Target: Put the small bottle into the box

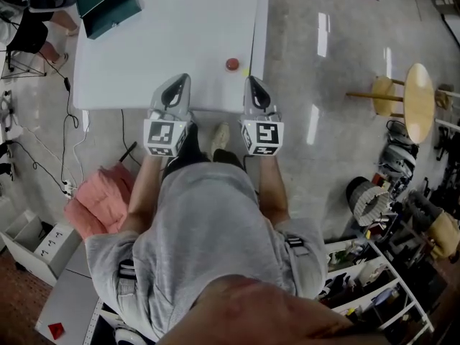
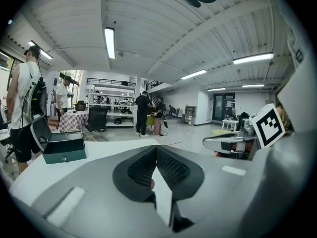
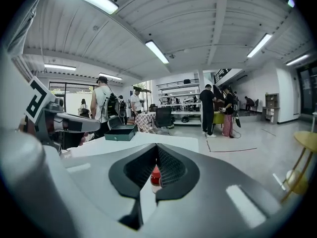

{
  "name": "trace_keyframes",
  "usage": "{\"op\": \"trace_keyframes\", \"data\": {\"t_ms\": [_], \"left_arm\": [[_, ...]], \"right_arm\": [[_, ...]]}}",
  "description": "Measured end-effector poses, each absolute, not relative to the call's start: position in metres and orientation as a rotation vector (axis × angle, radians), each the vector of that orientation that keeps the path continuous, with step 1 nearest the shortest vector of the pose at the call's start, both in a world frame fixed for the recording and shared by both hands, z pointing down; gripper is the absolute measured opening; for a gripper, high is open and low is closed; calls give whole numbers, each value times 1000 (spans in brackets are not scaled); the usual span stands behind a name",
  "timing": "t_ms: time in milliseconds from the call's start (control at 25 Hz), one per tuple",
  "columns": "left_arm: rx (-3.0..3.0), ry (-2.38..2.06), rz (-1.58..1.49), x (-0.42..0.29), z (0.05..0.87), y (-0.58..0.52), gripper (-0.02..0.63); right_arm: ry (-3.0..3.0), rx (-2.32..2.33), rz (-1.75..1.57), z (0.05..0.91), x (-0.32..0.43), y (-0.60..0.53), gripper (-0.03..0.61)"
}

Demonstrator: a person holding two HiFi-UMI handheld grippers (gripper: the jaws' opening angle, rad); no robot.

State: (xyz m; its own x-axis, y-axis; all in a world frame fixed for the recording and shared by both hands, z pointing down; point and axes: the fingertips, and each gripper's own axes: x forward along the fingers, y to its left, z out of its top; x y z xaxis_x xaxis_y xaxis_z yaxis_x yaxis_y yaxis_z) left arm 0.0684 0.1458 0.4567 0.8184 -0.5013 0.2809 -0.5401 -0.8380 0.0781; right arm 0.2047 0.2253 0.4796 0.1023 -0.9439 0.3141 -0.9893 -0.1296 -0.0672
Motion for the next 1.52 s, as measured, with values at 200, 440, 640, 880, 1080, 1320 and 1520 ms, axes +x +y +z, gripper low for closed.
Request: {"op": "trace_keyframes", "data": {"t_ms": [200,440,640,880,1080,1320,1520], "left_arm": [[2817,-786,439,76,482,134,11],[2790,-742,496,85,510,124,12],[2765,-732,510,87,524,123,12],[2751,-737,519,88,524,120,12],[2743,-751,525,83,527,115,12],[2735,-767,532,79,528,109,11],[2725,-780,539,74,530,105,12]], "right_arm": [[-1936,2179,480,506,209,212,3],[-1914,2121,547,539,212,200,4],[-1918,2114,585,555,211,193,5],[-1965,2064,647,564,208,181,169],[-1970,2030,651,577,205,170,211],[-1938,2009,661,589,206,160,222],[-1884,2008,667,601,208,158,220]]}}
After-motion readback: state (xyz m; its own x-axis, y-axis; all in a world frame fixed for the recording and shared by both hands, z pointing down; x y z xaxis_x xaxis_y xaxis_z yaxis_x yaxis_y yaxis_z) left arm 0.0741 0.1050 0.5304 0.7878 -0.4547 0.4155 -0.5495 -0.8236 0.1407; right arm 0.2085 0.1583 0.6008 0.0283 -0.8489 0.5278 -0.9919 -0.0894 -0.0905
